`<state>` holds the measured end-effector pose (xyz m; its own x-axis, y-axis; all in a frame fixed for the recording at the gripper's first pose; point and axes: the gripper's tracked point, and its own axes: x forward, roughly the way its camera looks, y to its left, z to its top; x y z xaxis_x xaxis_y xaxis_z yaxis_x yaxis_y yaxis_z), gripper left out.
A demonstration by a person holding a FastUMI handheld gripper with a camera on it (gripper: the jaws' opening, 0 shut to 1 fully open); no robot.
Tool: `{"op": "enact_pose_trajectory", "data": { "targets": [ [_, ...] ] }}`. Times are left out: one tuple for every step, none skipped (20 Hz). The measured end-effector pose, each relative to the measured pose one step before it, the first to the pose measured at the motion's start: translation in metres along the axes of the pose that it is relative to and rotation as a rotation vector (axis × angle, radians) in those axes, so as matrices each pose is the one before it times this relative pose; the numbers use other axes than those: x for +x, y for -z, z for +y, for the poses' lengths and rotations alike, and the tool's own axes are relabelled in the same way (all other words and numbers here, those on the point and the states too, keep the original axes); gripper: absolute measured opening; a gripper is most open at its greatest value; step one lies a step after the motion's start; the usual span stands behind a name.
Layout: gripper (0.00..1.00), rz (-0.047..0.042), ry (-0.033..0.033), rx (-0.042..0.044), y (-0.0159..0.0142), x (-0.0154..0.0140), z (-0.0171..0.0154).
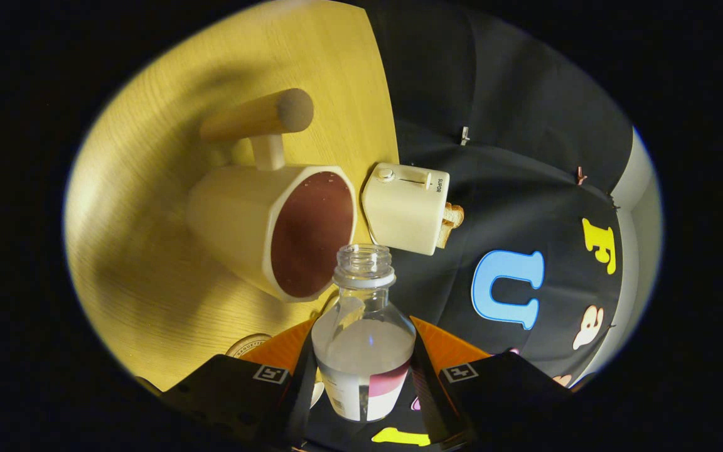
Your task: Take the bottle from table, then pour the juice into the cup, finally place the bottle on the coaster
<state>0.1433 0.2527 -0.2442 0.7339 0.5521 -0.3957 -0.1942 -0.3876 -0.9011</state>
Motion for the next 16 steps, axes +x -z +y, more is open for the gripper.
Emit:
{"op": "enact_pose_trajectory", "data": {
  "targets": [
    [0.73, 0.00325, -0.00317, -0.01467, 0.00133, 0.00088, 0.00013],
    [0.73, -0.00026, -0.00243, -0.01915, 0.00154, 0.00257, 0.00012],
    [0.73, -0.0035, 0.003, -0.02418, 0.00097, 0.00016, -0.00163],
    [0.73, -0.01012, 0.00027, -0.01939, -0.00164, 0.0001, 0.00016],
    [0.73, -0.0087, 0.00306, -0.01944, 0.00016, -0.0015, -0.00138],
    [0.73, -0.0074, 0.00267, -0.01586, 0.0002, 0.00027, -0.00269],
    [0.73, -0.00316, 0.00312, -0.01046, 0.00073, 0.0003, -0.0019],
    [0.73, 0.00086, -0.00132, -0.00549, 0.00108, -0.0008, -0.0008],
    [0.73, 0.00394, -0.00115, -0.00294, 0.0021, 0.00045, 0.00004],
    [0.73, 0.00171, 0.0003, -0.00382, 0.00047, -0.00016, -0.00101],
    [0.73, 0.00079, 0.00198, -0.0047, 0.001, -0.00016, -0.00131],
    [0.73, -0.00043, 0.00057, -0.0047, 0.00059, 0.00063, -0.0021],
    [0.73, -0.00096, 0.00001, -0.00538, 0.0011, 0.00052, -0.00076],
    [0.73, -0.00167, -0.00072, -0.00841, -0.00103, 0.00098, -0.00114],
    [0.73, -0.00312, 0.00132, -0.01184, 0.00037, 0.00011, -0.00172],
    [0.73, -0.00295, 0.00096, -0.0122, -0.00109, 0.00129, -0.00128]
  ]
}}
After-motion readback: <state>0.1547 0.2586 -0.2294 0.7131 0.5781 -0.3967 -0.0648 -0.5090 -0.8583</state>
